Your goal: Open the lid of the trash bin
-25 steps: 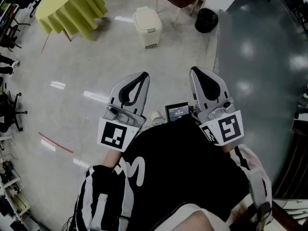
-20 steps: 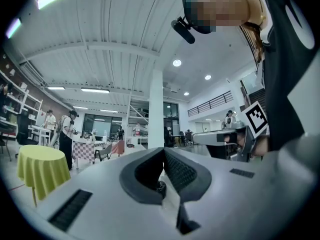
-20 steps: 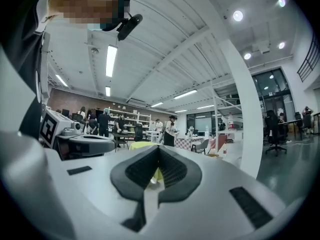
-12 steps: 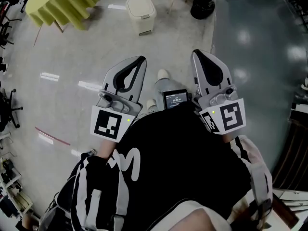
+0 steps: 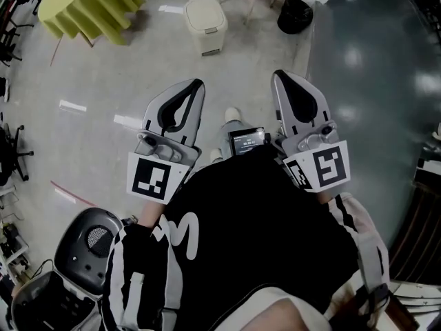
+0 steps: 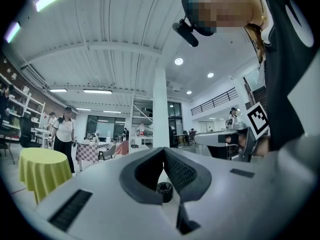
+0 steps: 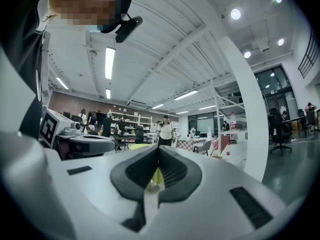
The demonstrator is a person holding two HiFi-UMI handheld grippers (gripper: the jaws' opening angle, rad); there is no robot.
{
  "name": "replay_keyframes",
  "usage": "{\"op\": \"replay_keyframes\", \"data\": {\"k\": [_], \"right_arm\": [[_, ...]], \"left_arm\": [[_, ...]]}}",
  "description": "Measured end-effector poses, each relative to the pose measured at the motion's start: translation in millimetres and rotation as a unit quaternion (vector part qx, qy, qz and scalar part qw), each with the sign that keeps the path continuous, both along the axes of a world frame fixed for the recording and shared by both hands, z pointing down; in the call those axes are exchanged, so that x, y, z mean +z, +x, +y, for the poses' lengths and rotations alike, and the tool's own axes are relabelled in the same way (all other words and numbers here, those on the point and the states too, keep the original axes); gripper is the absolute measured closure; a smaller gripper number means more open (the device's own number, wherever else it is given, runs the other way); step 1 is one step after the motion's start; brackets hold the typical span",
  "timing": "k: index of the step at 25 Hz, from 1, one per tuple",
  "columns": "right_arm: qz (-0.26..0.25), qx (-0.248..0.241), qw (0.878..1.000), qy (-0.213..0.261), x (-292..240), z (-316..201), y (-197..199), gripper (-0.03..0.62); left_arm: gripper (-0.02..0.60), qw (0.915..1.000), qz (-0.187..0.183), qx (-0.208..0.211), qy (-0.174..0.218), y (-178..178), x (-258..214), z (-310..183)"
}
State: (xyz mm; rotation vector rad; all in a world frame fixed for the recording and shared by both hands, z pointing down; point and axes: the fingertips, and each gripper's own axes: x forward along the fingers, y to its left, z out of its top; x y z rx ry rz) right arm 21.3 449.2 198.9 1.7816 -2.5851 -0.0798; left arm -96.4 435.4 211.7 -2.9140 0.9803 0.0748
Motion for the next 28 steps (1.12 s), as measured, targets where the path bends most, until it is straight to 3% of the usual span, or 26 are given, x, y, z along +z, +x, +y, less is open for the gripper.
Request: {"op": "replay_keyframes", "data": {"k": [14, 28], "right_arm": [[-0.005, -0.023, 1.0, 0.005, -13, -97, 29, 0.585], [-0.005, -0.051, 0.999, 0.011, -11, -157, 64, 0.583]], "left_arm": [[0.572, 0.9998, -0.002, -0.022, 0.002, 29, -14, -93], [0.572, 0.9988, -0.011, -0.047, 0.011, 66, -14, -146]]}}
